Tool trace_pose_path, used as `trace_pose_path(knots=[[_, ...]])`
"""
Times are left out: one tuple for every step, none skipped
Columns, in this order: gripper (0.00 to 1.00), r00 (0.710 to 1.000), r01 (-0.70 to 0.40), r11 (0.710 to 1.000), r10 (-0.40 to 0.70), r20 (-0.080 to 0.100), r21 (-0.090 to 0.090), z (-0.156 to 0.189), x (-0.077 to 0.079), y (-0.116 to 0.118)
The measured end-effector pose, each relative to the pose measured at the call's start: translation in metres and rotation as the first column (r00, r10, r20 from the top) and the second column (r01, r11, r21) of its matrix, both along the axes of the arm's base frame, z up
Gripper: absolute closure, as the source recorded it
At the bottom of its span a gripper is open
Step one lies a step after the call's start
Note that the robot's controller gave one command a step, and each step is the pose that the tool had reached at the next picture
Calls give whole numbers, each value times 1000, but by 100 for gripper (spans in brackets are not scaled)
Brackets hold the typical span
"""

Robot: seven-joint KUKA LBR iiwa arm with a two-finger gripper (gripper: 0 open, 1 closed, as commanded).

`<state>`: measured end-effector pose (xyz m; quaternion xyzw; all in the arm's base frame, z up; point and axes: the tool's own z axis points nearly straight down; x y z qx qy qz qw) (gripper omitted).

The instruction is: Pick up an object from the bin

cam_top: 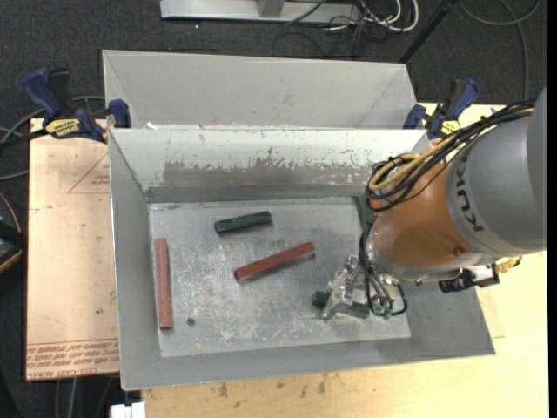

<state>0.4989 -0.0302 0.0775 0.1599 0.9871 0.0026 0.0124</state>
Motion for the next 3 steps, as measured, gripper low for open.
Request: trace_pose_path(knots=[[100, 1000, 0, 1000, 0, 0, 0, 0, 0, 0], [100, 1000, 0, 1000, 0, -3, 0, 2, 0, 0], [100, 1000, -2, 1000, 2, -13, 0, 5, 0, 0]])
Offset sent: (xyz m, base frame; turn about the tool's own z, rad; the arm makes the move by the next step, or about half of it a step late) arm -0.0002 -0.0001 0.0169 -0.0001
